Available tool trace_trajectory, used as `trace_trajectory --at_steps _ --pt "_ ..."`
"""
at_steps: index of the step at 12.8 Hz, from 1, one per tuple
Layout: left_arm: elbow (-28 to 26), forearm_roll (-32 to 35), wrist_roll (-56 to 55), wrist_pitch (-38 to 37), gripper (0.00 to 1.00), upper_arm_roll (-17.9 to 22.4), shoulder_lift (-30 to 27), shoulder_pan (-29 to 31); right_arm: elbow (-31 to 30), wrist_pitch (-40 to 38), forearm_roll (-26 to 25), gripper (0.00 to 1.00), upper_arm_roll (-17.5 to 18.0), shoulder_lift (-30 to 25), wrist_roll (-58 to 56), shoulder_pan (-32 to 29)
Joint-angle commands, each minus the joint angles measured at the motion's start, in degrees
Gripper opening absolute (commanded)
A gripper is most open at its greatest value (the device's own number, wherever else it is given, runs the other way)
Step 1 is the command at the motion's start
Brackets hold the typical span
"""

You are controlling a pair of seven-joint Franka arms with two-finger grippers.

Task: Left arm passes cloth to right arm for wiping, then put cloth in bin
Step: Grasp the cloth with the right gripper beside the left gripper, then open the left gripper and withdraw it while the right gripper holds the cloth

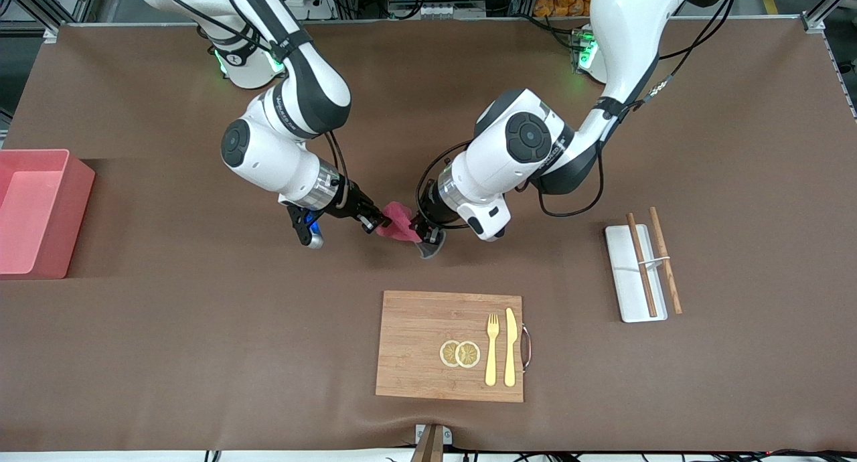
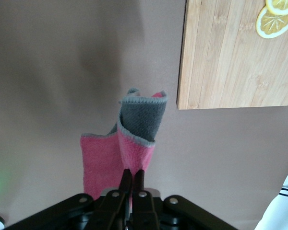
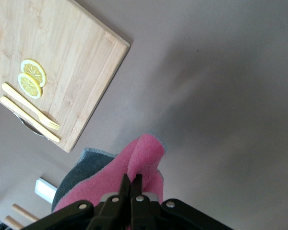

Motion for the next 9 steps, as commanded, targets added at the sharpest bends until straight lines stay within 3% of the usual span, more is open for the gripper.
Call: trace_trajectory --at_steps 1,6,9 --pt "1.9 -1.2 0.1 -2.2 1.0 0.2 0.0 -0.1 -0.6 -1.1 -7.4 0.0 0.1 -1.2 -0.6 -0.4" --pt "4.1 -0.6 8.6 -15.6 1.0 0.5 -6.7 4.9 -2.0 -3.8 -15.5 0.0 0.0 -0.7 -3.2 -0.9" --pt "4.1 -0.5 20.8 -24.1 1.0 0.5 -12.4 11.3 -4.4 -5.2 -20.8 0.0 0.0 0.4 -12.5 -6.0"
